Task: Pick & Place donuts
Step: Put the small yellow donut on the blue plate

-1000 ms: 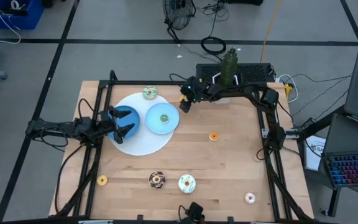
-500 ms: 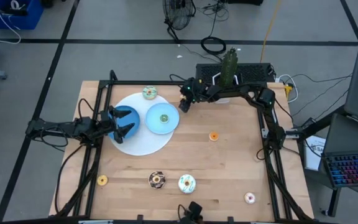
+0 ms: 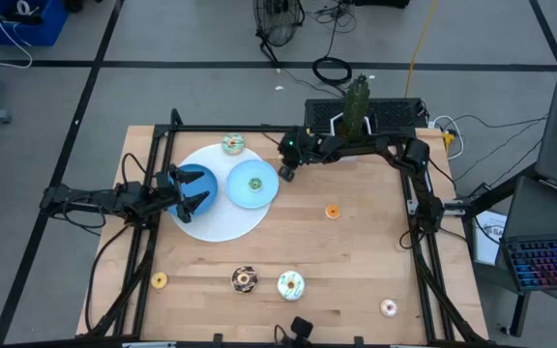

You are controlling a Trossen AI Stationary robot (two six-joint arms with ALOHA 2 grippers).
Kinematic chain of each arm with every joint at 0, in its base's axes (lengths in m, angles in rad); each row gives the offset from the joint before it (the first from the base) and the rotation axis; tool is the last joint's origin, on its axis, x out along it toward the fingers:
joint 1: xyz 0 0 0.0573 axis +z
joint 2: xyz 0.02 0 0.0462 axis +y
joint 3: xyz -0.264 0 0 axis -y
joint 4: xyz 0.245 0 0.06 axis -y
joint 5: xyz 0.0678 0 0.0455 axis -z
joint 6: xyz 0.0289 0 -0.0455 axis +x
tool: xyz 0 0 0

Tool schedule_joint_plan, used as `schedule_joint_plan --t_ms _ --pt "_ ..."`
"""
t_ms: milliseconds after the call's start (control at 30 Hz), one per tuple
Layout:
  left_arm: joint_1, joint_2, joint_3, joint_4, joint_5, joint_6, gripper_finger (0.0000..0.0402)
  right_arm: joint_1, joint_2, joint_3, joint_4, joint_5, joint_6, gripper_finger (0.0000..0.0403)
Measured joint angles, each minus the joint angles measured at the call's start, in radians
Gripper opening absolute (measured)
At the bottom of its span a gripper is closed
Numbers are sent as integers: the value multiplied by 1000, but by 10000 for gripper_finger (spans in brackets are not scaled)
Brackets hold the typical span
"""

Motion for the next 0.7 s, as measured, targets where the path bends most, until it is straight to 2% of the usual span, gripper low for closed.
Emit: schedule_joint_plan --t_ms 167,400,567,700 --pt "0 0 0 0 -1 0 345 39 -91 2 -54 20 -44 8" --pt "0 0 0 0 -1 0 345 158 -245 -3 -201 18 -66 11" --pt "0 0 0 0 -1 0 344 298 -340 -91 -137 19 -185 5" --pt "0 0 0 4 -1 -2 345 418 -396 -228 59 23 -322 6"
